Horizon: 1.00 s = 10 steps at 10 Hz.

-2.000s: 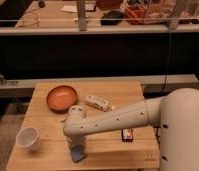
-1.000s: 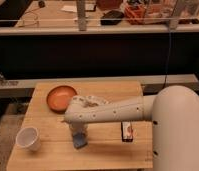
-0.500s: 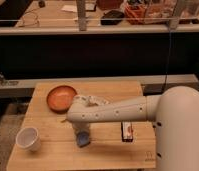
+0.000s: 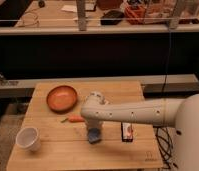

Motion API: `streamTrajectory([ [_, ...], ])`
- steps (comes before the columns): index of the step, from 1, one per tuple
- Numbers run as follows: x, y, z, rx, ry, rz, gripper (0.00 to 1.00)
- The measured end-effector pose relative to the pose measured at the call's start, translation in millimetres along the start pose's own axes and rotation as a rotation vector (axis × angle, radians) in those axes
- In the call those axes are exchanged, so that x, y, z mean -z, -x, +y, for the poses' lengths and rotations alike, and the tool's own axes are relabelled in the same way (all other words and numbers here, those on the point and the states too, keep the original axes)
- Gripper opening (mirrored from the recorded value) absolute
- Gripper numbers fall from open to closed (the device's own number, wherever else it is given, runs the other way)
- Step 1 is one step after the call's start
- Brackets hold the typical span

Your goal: Wipe the white sponge on the table

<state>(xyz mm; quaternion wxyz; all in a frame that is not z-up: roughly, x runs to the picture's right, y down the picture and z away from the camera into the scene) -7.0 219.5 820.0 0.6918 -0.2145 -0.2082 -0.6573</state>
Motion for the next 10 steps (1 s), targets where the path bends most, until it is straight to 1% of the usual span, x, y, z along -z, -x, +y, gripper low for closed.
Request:
streamTrajectory([
  [2, -1.2, 7.4, 11.5, -0.020, 0.018, -0.009, 0.00],
  [6, 3.1, 29.8, 22.2, -0.034, 0.030, -0.015, 0.00],
  [8, 10.2, 44.3, 25.9, -0.037, 0.023, -0.018, 0.00],
  [9, 12.0, 52.5, 25.7, -0.037, 0.012, -0.026, 0.00],
  [10, 13.2, 63.8, 24.1, -0.030, -0.010, -0.037, 0.00],
])
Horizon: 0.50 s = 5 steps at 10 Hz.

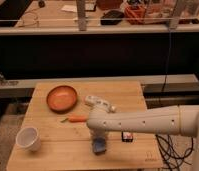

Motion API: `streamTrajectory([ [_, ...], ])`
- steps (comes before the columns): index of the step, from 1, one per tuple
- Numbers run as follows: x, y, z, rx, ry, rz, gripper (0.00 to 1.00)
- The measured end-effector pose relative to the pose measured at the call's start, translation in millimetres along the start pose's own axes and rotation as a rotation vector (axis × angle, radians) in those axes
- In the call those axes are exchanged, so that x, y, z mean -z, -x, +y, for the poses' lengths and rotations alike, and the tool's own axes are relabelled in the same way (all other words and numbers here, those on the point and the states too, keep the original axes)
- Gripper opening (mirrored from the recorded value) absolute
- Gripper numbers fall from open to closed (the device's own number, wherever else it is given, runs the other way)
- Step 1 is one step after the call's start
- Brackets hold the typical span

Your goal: Wipe the white sponge on the table

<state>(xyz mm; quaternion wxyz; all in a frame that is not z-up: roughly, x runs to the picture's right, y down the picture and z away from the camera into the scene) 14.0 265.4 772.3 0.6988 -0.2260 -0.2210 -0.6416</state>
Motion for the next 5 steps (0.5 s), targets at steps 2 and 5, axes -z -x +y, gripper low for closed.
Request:
streamTrajectory([
  [2, -1.6, 21.2, -12.0, 0.046, -0.035, -0.021, 0.00],
  [5, -2.2, 37.3, -34.7, 0.129, -0.048, -0.039, 0.00],
])
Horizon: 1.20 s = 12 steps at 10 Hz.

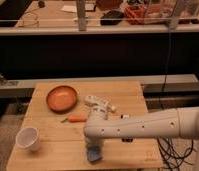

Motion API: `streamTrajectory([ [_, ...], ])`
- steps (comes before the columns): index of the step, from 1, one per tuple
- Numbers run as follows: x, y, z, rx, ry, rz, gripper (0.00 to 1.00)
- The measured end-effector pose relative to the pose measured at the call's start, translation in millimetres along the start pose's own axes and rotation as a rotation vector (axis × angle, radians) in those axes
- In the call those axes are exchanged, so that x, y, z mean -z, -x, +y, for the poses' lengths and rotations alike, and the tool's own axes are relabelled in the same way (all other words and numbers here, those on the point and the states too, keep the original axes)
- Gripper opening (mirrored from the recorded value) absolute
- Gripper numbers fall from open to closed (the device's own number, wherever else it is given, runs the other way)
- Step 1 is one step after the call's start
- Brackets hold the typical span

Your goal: Wipe the white sponge on the table

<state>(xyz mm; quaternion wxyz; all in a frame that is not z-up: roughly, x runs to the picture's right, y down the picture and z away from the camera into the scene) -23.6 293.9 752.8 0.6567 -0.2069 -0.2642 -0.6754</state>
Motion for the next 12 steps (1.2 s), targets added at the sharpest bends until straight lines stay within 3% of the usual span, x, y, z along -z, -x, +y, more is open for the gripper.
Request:
streamTrajectory([
  [5, -18.3, 13.0, -55.0, 0.150, -0.028, -0.043, 0.00],
  [8, -24.0, 5.6, -69.0, 0.183, -0.045, -0.051, 0.00],
  [12, -20.7, -14.7, -82.4, 0.198, -0.060, -0.031, 0.00],
])
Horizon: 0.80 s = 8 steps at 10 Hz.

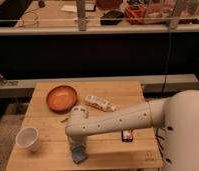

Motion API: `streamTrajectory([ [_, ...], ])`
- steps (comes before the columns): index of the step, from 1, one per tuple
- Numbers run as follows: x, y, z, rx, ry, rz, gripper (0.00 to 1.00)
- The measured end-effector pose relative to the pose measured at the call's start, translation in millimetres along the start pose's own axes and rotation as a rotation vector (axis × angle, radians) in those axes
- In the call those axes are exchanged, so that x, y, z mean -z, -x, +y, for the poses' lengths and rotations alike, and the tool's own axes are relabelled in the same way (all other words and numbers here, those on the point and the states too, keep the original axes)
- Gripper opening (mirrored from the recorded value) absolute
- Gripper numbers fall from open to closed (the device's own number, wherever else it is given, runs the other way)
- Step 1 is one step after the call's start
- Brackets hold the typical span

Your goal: Wipe the white sponge on the table

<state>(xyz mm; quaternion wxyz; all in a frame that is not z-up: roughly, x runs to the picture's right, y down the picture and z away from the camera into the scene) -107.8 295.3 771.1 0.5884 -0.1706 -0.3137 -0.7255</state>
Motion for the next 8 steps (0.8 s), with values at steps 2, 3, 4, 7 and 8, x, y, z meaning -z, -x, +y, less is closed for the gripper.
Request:
streamTrajectory([
  [2, -2.8, -22.5, -3.8, 0.007, -0.002, -0.005, 0.00],
  [3, -3.0, -33.8, -1.6, -0.004, -0.005, -0.008, 0.00],
  [4, -2.5, -41.8, 3.0, -0.016, -0.003, -0.007, 0.00],
  [7, 2.4, -54.9, 32.0, -0.091, 0.004, -0.024, 0.00],
  [8, 3.6, -55.4, 37.9, -0.107, 0.006, -0.029, 0.00],
])
